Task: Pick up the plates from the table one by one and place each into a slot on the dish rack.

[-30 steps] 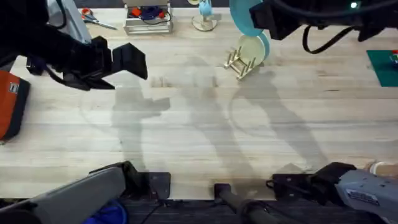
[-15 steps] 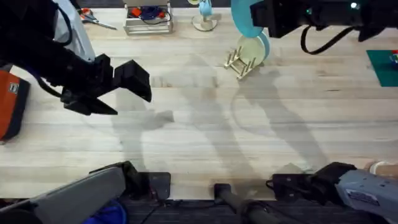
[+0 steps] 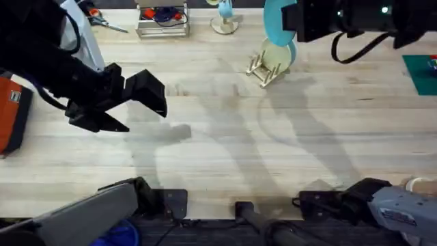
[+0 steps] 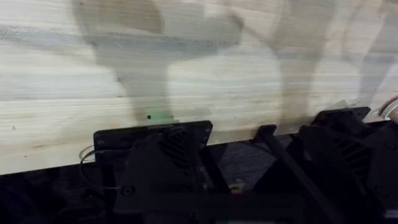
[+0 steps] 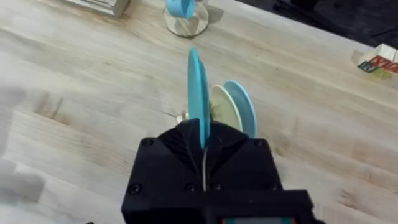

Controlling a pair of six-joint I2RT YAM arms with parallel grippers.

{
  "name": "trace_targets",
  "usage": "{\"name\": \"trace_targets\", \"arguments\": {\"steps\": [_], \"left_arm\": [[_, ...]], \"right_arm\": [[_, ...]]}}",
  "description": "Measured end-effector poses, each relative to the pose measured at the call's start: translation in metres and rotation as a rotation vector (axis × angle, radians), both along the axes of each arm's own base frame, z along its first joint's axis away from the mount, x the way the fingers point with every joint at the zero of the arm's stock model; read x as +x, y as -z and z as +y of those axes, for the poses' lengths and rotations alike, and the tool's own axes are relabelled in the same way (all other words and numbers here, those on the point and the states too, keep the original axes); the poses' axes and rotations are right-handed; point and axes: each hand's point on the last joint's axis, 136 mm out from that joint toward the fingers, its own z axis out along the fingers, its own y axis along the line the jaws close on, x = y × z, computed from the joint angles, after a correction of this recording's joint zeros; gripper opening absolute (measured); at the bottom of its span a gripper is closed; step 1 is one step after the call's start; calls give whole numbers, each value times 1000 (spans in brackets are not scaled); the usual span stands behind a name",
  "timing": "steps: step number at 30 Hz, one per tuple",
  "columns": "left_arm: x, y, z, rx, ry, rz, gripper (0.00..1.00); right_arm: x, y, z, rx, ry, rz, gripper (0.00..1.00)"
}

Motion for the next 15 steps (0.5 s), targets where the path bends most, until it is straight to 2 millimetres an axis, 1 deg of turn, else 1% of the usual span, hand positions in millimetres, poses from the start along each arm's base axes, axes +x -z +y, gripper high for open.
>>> {"name": "trace_targets", "arguments": {"steps": [5,15], "left_arm": [[0,0,0,0,0,0,994],[0,0,0,0,0,0,993]], "right_arm": [[-2,7,-1,-11,2,27,31],[6,38,3,-55,5,108,31]]}}
